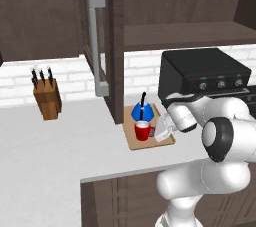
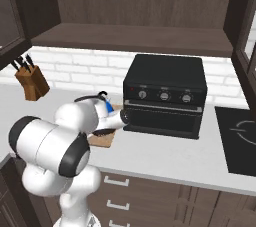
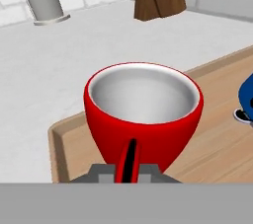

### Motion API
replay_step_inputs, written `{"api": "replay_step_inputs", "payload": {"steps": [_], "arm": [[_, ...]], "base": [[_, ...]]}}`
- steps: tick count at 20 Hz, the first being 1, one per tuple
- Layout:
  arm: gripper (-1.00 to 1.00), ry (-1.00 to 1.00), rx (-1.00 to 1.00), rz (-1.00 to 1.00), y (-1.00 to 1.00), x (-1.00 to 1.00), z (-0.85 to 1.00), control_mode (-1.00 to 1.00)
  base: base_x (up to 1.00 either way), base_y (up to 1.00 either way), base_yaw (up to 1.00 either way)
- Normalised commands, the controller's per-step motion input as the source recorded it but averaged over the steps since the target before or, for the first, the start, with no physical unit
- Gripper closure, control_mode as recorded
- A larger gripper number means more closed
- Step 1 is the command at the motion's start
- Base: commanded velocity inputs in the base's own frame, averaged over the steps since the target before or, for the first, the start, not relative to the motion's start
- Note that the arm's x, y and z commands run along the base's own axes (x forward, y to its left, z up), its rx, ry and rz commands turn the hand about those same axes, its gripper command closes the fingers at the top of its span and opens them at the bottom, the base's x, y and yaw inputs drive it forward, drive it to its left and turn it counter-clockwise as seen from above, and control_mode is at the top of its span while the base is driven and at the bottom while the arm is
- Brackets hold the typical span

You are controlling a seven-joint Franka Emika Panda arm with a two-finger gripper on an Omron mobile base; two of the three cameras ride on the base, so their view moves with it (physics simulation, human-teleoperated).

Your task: Pick the kettle from the counter and place it on the tray. Then pick the mug from the cabinet and place it on the tray. Then close the cabinet doors.

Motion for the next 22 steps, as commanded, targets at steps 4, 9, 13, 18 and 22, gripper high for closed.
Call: {"api": "replay_step_inputs", "payload": {"steps": [4,9,13,18,22], "arm": [[1.00,0.00,0.00,0.00,0.01,0.29,-0.06,-1.00],[1.00,0.00,0.00,0.00,0.11,0.19,-0.14,-1.00],[-1.00,0.00,0.00,0.00,0.06,-0.02,0.00,-1.00],[-1.00,0.00,0.00,0.00,0.00,-0.29,0.16,-1.00],[-1.00,0.00,0.00,-0.02,-0.01,-0.43,0.36,-1.00]], "base": [[0.00,0.00,0.00],[0.00,0.00,0.00],[0.00,0.00,0.00],[0.00,0.00,0.00],[0.00,0.00,0.00]]}}
